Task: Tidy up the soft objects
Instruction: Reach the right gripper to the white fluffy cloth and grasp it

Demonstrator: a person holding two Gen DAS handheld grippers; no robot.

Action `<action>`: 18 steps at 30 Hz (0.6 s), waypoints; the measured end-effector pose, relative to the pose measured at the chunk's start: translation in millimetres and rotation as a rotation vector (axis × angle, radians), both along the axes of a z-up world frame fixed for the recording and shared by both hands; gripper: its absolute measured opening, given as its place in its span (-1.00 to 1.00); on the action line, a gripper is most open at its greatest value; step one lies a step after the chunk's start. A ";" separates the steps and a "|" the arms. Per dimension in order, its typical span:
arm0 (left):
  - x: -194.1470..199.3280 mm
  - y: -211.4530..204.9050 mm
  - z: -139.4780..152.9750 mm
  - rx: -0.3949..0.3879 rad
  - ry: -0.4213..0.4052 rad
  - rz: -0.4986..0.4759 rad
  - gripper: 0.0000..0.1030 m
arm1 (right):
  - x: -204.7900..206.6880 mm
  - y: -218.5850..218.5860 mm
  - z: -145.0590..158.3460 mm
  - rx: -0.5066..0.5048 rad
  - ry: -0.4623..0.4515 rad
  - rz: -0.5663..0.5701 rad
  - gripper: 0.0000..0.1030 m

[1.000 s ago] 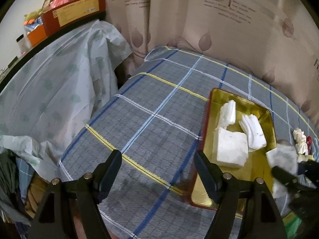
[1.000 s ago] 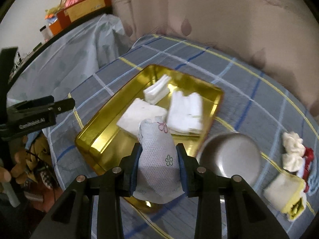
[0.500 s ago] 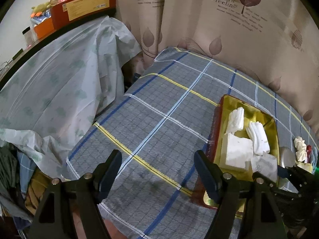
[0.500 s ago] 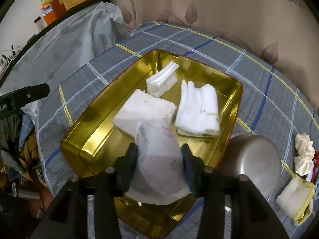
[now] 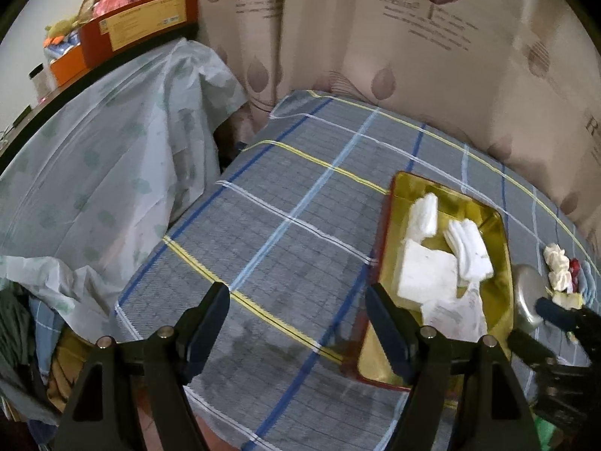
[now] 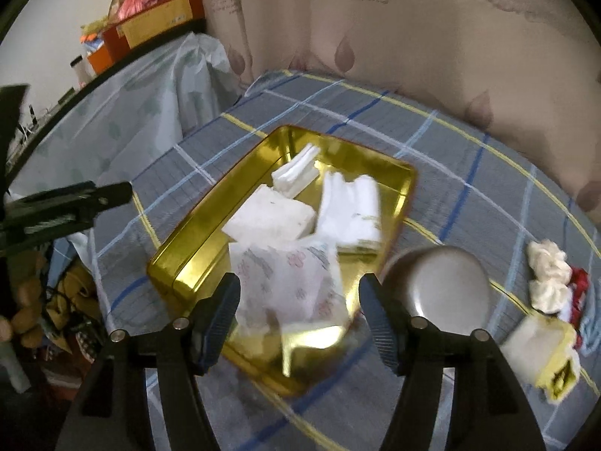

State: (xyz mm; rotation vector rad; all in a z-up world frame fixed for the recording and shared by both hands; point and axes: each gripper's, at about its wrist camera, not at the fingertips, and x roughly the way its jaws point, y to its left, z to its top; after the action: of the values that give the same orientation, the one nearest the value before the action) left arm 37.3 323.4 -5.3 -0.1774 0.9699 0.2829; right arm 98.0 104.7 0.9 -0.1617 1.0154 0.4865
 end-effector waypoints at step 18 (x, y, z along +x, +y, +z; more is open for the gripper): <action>0.7 -97.9 -7.8 0.035 0.003 -0.282 0.49 | -51.8 -227.4 36.9 -0.113 -0.080 -0.350 0.33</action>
State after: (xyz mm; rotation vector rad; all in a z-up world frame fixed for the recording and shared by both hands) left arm 38.0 225.5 -13.1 -0.0068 0.9788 0.0412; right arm 46.2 -122.8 37.9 -0.1001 0.9687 0.1028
